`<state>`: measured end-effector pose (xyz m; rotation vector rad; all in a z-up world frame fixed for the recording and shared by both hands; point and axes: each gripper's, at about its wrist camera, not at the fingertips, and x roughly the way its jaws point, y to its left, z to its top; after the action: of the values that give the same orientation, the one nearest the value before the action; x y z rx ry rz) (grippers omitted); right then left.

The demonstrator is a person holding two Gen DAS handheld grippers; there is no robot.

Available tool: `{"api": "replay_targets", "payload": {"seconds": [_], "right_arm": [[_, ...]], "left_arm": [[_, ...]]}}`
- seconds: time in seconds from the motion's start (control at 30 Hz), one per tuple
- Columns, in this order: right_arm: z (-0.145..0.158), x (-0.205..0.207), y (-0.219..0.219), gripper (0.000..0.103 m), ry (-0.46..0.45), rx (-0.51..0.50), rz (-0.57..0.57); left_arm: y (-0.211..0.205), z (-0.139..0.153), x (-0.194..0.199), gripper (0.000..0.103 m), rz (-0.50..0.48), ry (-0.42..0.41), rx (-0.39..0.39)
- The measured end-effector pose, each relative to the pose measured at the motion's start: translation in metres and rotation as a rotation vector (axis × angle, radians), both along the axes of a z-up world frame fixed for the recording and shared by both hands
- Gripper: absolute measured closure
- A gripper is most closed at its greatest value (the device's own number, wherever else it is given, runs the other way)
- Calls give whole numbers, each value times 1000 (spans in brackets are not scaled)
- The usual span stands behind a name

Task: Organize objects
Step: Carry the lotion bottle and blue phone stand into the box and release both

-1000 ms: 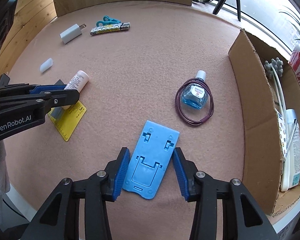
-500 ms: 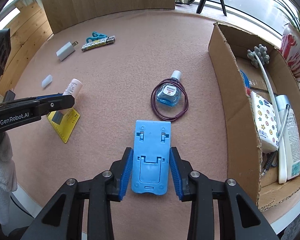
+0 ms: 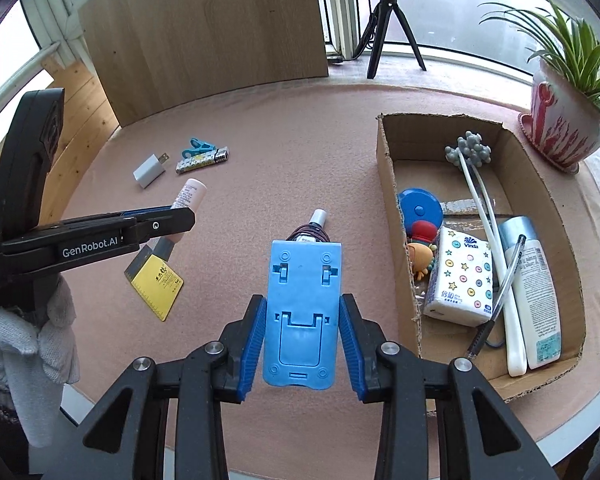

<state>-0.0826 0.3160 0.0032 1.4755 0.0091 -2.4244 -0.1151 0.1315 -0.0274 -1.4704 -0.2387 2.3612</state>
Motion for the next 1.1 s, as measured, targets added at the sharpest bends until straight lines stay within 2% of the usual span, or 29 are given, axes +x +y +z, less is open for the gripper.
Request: {"api": "replay_targets", "payload": {"seconds": [0.43, 0.77, 1.1], "right_arm": [[26, -4, 74, 70, 73, 10, -107], [23, -14, 121, 70, 71, 27, -165], [12, -25, 143, 70, 54, 21, -158]], "left_arm": [[94, 19, -29, 81, -93, 44, 14], [154, 17, -49, 81, -133, 56, 25], [189, 5, -61, 81, -133, 45, 2]]}}
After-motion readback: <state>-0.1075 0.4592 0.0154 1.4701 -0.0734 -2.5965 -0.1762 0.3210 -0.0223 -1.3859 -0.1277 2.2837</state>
